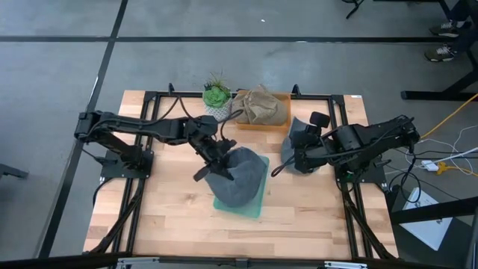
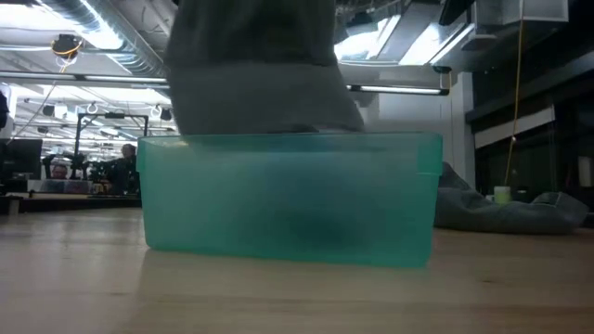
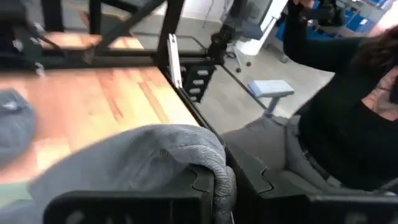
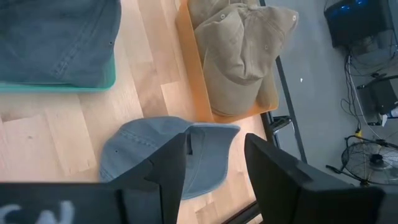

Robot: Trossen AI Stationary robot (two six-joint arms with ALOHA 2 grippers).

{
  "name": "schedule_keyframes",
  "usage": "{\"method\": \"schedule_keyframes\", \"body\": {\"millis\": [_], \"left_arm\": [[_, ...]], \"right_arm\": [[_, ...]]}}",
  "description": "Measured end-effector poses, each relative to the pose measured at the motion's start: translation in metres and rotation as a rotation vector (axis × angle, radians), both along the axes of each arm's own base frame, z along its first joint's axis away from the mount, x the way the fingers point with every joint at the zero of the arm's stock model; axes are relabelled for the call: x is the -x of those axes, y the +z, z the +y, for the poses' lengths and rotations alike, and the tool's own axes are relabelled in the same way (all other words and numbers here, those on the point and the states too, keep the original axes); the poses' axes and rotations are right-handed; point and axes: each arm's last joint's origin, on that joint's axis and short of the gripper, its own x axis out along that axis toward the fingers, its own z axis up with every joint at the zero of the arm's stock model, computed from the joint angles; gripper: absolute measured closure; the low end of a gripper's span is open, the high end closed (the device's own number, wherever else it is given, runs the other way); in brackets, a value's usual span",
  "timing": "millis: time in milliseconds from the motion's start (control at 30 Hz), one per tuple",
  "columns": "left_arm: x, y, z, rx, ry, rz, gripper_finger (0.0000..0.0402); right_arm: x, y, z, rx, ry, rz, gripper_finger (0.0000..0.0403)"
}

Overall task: Pick & Place hat
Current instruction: Put the bottom blue cap into the green bin

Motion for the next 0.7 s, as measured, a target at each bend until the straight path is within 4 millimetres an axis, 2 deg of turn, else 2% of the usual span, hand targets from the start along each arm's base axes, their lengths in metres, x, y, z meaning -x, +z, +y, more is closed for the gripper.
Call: {"method": "schedule_keyframes", "body": {"millis": [200, 567, 700], "left_arm": [[-0.013, -0.005, -0.001, 0.016, -0.040, 0.066, 0.0383], [-0.030, 0.015, 0.002, -0.153, -0.009, 0.128, 0.0383], [-0.031, 0.014, 0.002, -0.174, -0.021, 0.169, 0.0383]], "right_arm": [[0.000, 0.000, 0.000, 0.000, -0.001, 0.000, 0.0241], [0.000, 0.001, -0.001, 0.037, 0.000, -0.005, 0.0241], [0.000, 0.001, -0.001, 0.037, 0.001, -0.004, 0.0241]]}}
